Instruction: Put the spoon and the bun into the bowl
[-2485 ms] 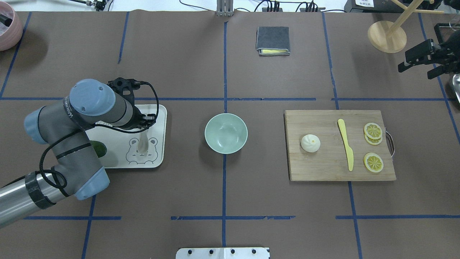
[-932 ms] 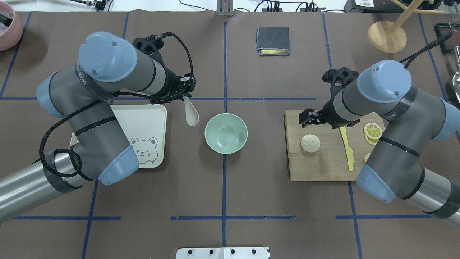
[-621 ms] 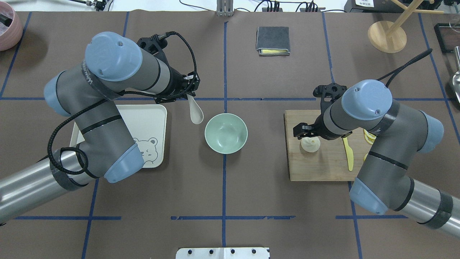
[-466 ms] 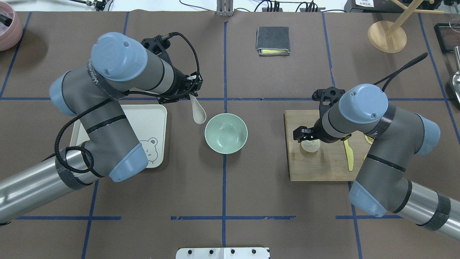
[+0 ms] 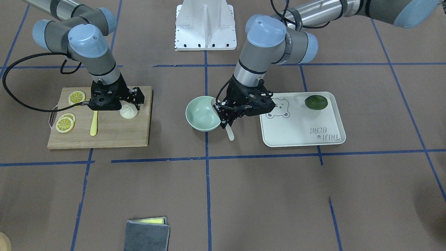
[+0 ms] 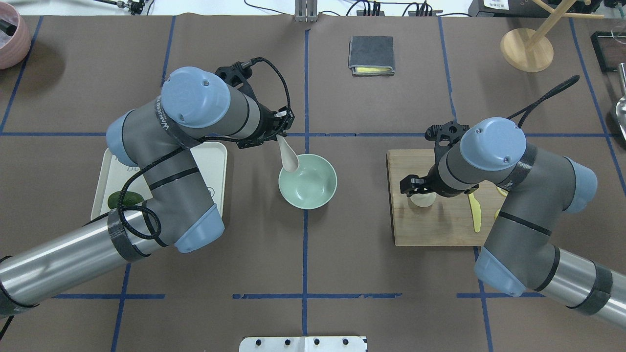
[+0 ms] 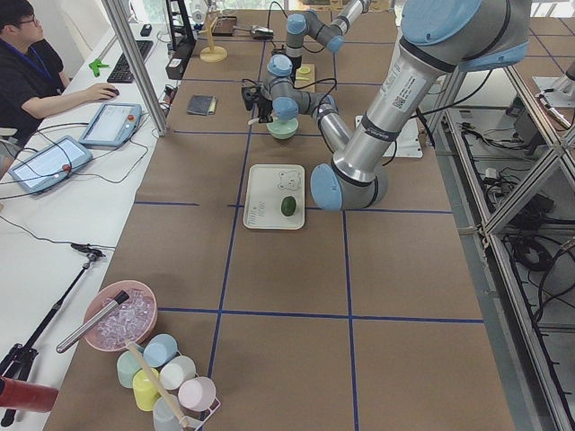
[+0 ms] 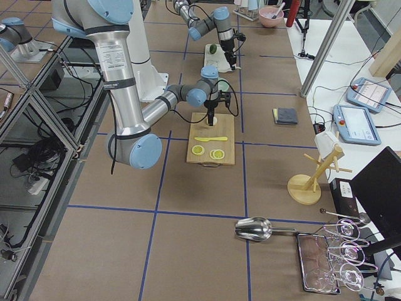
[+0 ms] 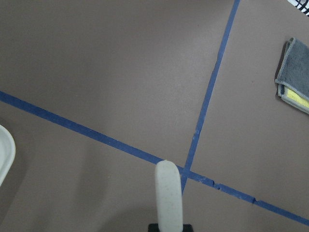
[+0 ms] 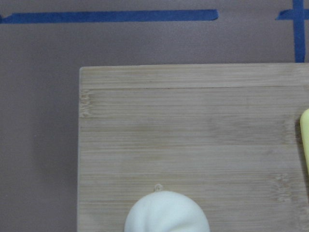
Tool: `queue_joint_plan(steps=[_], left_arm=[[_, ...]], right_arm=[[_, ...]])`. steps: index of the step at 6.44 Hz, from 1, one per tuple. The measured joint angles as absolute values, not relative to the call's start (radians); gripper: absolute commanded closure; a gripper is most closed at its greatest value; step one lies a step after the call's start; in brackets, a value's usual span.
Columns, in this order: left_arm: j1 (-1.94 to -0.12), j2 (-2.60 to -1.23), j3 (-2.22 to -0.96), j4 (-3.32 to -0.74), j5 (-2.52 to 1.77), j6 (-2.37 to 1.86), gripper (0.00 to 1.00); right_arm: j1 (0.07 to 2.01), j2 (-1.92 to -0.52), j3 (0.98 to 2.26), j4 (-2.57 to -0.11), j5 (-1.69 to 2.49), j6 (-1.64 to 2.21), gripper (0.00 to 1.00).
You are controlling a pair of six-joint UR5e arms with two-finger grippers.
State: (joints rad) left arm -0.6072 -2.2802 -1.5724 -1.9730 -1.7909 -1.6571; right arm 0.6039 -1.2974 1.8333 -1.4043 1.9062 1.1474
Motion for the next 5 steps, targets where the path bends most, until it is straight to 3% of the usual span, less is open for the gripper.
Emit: queue_joint_plan(steps=[2, 3, 5], left_arm=[[-0.595, -2.286, -1.559, -1.983, -1.781, -1.661, 1.0], [-0.593, -2.291, -1.547, -1.994, -1.775, -1.662, 1.0], [-0.57, -2.298, -1.511, -2.046, -1.745, -1.665, 1.0]], right_arm=[[0.599, -1.298, 1.833, -1.407, 1.908, 1.147, 0.95], [0.596, -1.298, 1.832, -1.411, 1.91, 1.147, 1.0], [0.596, -1.296, 1.838, -1.414, 1.912, 1.147, 1.0]])
